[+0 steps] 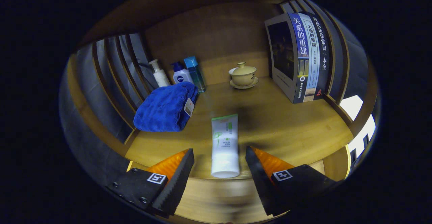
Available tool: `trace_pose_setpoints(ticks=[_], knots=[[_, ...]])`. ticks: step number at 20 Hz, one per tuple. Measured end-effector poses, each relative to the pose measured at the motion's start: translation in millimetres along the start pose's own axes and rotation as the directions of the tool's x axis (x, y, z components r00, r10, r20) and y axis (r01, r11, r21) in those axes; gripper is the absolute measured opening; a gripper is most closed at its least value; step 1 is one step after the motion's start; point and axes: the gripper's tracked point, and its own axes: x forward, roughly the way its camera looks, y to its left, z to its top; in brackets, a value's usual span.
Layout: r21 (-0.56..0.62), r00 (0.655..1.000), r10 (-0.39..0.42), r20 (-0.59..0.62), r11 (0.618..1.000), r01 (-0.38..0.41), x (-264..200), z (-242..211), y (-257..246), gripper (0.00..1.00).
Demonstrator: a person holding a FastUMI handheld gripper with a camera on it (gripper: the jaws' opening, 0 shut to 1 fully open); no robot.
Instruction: Pull open the drawer, take out the items inside it, and place them on the countertop above the cabinet.
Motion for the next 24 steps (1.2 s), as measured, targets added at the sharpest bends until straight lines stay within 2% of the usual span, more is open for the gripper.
trace_pose_setpoints(ticks=[4,7,13,15,18,24], knots=[[-0.018,0.997,0.034,0.075,0.999,-0.033,-26.3,14.6,9.4,0.99],[-0.047,0.984,0.078,0.157,0.996,-0.071,-65.5,26.5,22.2,0.99],[-0.066,0.933,0.199,0.300,0.980,-0.188,-158.3,15.0,56.8,0.98],[-0.085,0.916,0.222,0.333,0.975,-0.205,-184.4,2.3,64.1,0.98],[-0.124,0.893,0.224,0.389,0.974,-0.190,-212.1,-18.1,70.2,0.98],[-0.162,0.883,0.170,0.437,0.981,-0.109,-237.0,-72.4,64.8,0.98]])
